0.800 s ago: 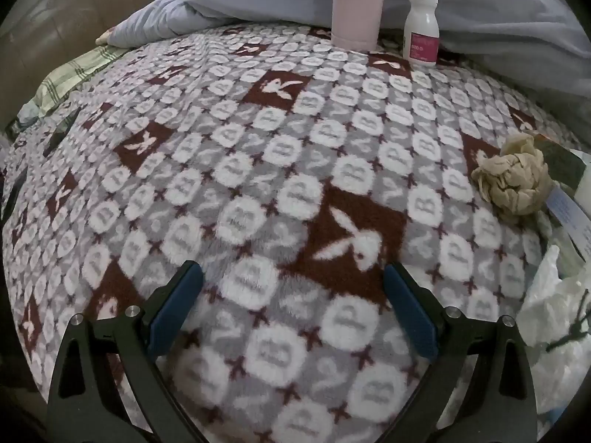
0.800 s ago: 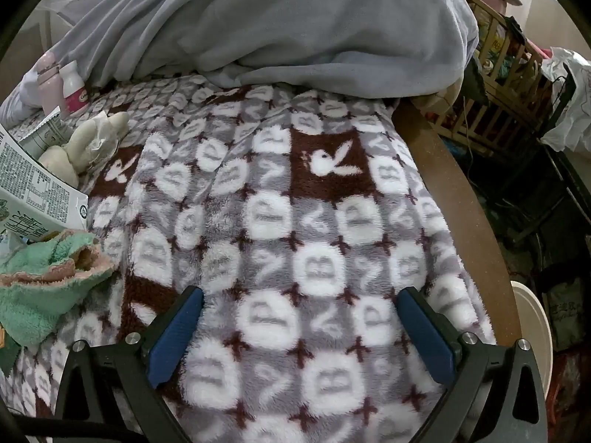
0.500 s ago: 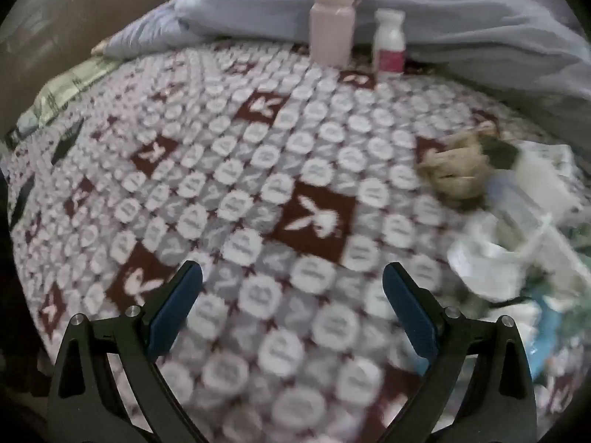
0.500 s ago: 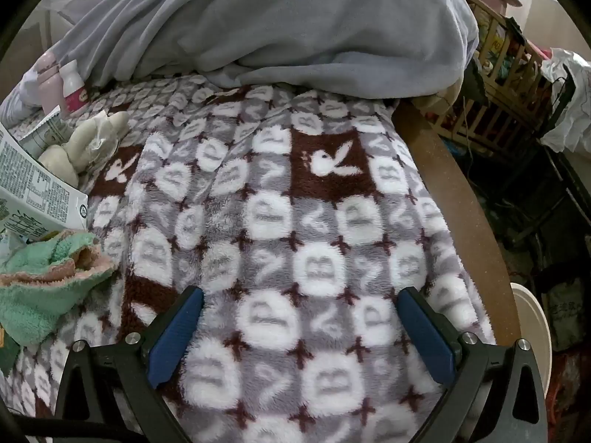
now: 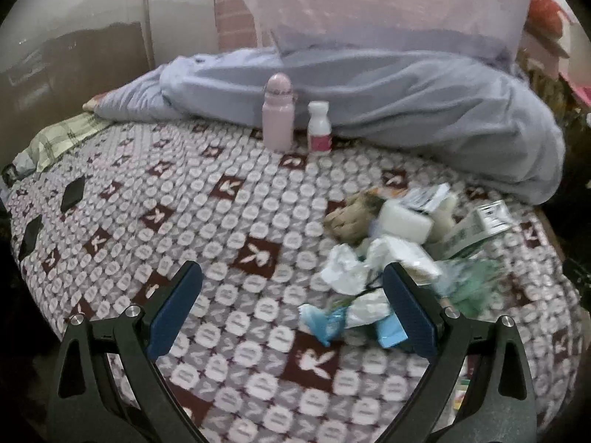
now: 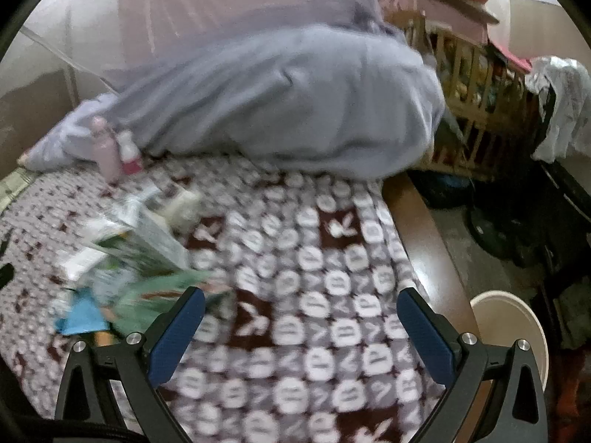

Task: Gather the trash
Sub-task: 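Move both tools toward the trash pile on the blanket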

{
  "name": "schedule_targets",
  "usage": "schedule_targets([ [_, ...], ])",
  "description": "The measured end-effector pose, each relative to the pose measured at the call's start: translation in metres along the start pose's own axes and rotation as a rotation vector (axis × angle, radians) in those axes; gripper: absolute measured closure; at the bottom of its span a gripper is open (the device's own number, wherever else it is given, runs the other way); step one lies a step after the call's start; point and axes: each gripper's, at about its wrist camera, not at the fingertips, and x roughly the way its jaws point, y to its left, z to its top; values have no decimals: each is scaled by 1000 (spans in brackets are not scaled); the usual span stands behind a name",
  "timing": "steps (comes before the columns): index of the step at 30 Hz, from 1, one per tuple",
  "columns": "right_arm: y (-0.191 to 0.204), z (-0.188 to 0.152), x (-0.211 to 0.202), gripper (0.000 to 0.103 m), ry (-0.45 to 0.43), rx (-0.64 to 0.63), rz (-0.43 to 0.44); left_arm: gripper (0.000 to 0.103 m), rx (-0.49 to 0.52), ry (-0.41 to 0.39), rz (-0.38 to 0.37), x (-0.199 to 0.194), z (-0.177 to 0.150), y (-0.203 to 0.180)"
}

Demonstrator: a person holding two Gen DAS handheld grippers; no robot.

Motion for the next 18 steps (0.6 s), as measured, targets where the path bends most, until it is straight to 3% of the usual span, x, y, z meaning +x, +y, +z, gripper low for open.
schedule_targets([
  [8, 25, 7, -45, 0, -103, -10, 39, 5, 29, -116, -6, -38, 4, -11],
  [18, 38, 13, -66, 0, -167, -17, 73, 5, 13, -138, -44, -48, 3, -18],
])
